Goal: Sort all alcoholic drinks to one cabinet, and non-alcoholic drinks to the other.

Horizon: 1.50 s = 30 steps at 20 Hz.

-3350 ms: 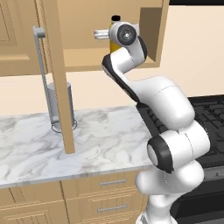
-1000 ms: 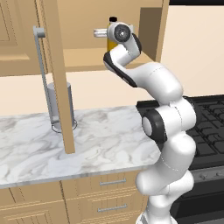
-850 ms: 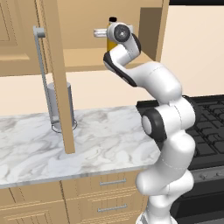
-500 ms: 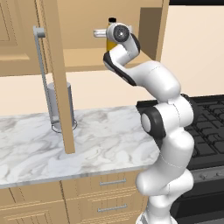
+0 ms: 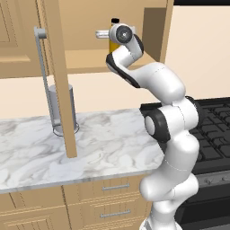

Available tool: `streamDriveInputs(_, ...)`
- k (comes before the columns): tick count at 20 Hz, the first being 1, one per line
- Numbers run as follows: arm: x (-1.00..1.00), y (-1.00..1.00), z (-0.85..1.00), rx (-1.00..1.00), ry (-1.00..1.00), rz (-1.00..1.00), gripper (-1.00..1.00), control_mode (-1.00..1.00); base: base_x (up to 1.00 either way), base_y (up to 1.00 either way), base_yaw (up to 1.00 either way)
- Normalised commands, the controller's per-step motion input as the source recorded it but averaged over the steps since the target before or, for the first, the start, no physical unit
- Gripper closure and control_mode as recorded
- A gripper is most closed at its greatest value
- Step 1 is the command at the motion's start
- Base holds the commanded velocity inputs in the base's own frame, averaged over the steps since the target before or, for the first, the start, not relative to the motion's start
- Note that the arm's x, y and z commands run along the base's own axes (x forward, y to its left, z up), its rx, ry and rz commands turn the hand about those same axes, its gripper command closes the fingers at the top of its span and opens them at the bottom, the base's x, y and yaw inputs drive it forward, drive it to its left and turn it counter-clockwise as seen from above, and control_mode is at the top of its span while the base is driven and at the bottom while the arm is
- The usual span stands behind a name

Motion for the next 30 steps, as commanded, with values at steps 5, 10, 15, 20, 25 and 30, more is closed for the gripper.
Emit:
streamDriveInputs(5,0.1,0.0,-0.17,0.0,0.0,0.0,-1.0,-1.0,0.0,0.0,0.0)
streamDriveInputs(10,0.14,0.0,-0.12,0.0,0.0,0.0,-1.0,-1.0,0.0,0.0,0.0)
streamDriveInputs(15,0.11,0.0,-0.14,0.0,0.0,0.0,-1.0,-1.0,0.0,0.0,0.0)
streamDriveInputs(20,0.13,0.0,-0.12,0.0,0.0,0.0,-1.0,-1.0,0.0,0.0,0.0)
streamDriveInputs(25,0.09,0.0,-0.07,0.0,0.0,0.0,-1.0,-1.0,0.0,0.0,0.0)
streamDriveInputs(30,-0.02,0.0,0.05,0.0,0.0,0.0,-1.0,-1.0,0.0,0.0,0.0)
